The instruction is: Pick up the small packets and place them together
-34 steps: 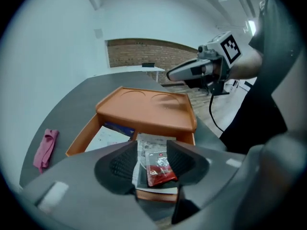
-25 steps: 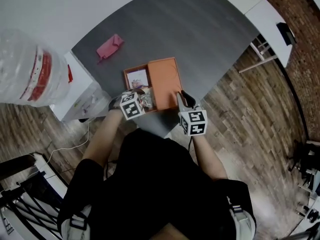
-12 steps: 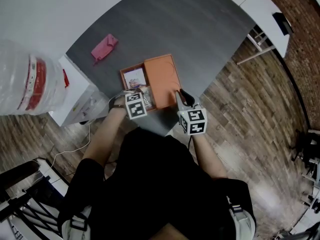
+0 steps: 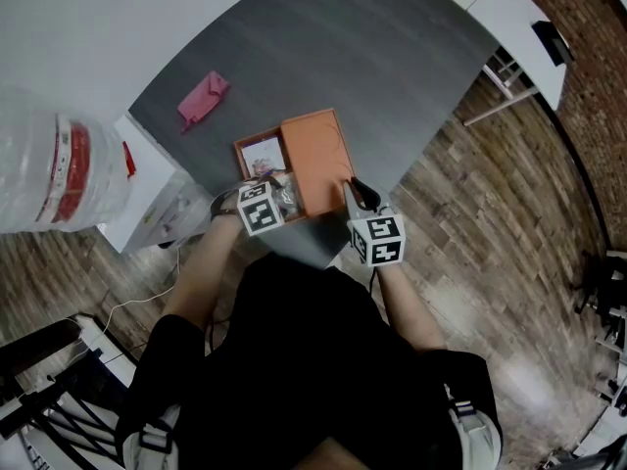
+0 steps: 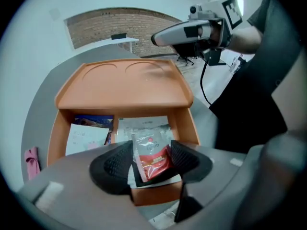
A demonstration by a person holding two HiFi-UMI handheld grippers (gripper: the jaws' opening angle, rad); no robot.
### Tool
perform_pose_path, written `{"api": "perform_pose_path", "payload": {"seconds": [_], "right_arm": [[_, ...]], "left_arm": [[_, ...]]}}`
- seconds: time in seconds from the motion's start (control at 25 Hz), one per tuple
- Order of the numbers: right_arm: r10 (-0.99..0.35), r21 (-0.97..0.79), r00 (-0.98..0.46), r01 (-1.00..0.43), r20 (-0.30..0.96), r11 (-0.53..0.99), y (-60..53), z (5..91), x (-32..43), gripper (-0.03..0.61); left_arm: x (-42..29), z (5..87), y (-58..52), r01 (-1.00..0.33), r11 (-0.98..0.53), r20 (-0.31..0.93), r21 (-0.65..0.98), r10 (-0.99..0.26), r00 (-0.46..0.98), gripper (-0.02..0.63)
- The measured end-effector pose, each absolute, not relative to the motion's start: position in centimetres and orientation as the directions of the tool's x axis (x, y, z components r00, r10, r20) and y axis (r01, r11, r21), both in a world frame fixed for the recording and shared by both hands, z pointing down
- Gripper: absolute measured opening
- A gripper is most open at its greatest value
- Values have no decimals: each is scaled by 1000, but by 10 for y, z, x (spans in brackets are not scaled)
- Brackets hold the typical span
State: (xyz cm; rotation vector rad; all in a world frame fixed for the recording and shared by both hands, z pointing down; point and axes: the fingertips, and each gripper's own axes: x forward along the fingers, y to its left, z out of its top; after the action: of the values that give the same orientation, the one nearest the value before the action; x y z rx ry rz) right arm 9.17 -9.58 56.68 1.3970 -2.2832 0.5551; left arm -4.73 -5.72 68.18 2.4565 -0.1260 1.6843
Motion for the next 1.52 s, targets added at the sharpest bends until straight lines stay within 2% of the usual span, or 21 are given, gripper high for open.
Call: {"api": "perform_pose_path", "payload": {"seconds": [0.16, 0.2, 0.24, 0.28, 0.36, 0.44, 0.48, 0.6, 0.72, 0.8, 1.12, 1.28, 1.52], "right_arm": [[-733, -126, -427, -894, 530, 430, -97, 568, 88, 51], [-731, -127, -430, -893, 530, 433, -97, 567, 88, 49], [-729, -127, -432, -891, 530, 436, -98, 567, 88, 51], [-728, -127, -435, -889, 530, 439, -98, 567, 87, 51], [-723, -127, -442, -885, 530, 448, -99, 567, 86, 50], [-719, -126, -448, -881, 532, 455, -99, 568, 84, 50], [-716, -126, -451, -879, 533, 459, -99, 568, 83, 50], [-710, -123, -458, -874, 535, 470, -99, 568, 80, 51], [-709, -118, -459, -872, 535, 475, -99, 567, 78, 50], [-709, -116, -458, -872, 535, 476, -99, 566, 79, 50], [-709, -121, -448, -879, 545, 462, -96, 569, 84, 48], [-706, -135, -452, -878, 545, 459, -95, 571, 82, 46], [-716, -142, -450, -882, 534, 448, -97, 569, 79, 43]], "left_arm": [[-46, 672, -62, -194, -979, 904, 57, -31, 426, 227], [-45, 668, -66, -206, -978, 895, 32, -64, 441, 162], [-45, 663, -69, -220, -975, 886, 9, -94, 454, 60], [-45, 660, -71, -234, -972, 878, 2, -110, 466, 55], [-47, 657, -70, -251, -968, 872, 16, -109, 477, 5], [-49, 661, -67, -234, -972, 880, 14, -99, 464, 8], [-50, 664, -64, -213, -977, 889, 10, -89, 449, 37], [-47, 671, -54, -136, -990, 910, 26, -33, 413, 181], [-41, 675, -49, -80, -996, 918, 50, 14, 396, 184], [-39, 679, -47, -60, -995, 925, 79, 50, 377, 213], [-42, 692, -43, -11, -996, 961, 84, 78, 263, 215], [-42, 694, -44, -33, -992, 965, 121, 110, 237, 212], [-46, 691, -50, -26, -994, 961, 106, 95, 260, 102]]}}
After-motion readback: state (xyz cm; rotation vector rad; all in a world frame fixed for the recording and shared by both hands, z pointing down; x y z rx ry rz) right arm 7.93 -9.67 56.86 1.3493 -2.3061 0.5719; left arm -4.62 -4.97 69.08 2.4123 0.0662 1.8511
